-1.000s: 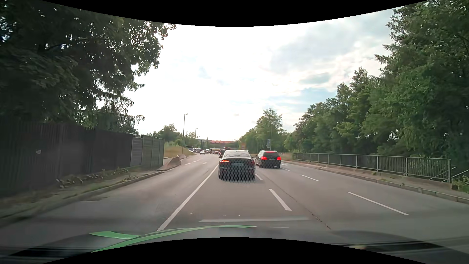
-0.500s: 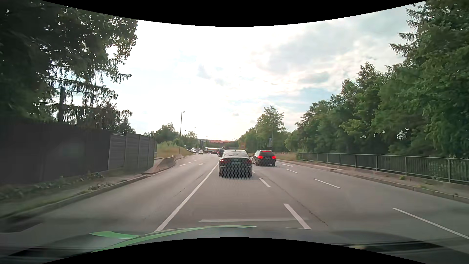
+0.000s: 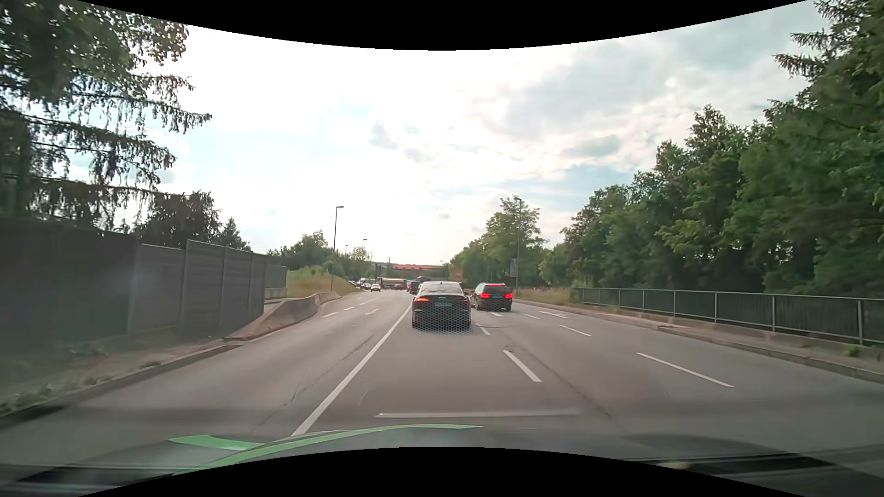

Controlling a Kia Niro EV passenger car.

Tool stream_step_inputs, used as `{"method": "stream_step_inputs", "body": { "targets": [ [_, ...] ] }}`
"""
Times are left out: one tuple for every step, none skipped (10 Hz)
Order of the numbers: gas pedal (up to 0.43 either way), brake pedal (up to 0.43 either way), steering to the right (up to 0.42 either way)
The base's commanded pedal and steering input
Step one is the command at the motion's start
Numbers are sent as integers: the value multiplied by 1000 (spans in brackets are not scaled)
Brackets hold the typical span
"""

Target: Follow the waypoints while adhering to traffic rules and regulations

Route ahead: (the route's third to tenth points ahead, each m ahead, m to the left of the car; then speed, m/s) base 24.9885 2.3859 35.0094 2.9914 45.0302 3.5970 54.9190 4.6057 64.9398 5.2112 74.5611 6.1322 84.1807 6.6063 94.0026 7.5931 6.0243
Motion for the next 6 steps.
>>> {"method": "stream_step_inputs", "body": {
  "targets": [
    [189, 0, 0],
    [189, 0, 0],
    [189, 0, -1],
    [189, 0, -3],
    [189, 0, -5],
    [189, 0, -5]
  ]
}}
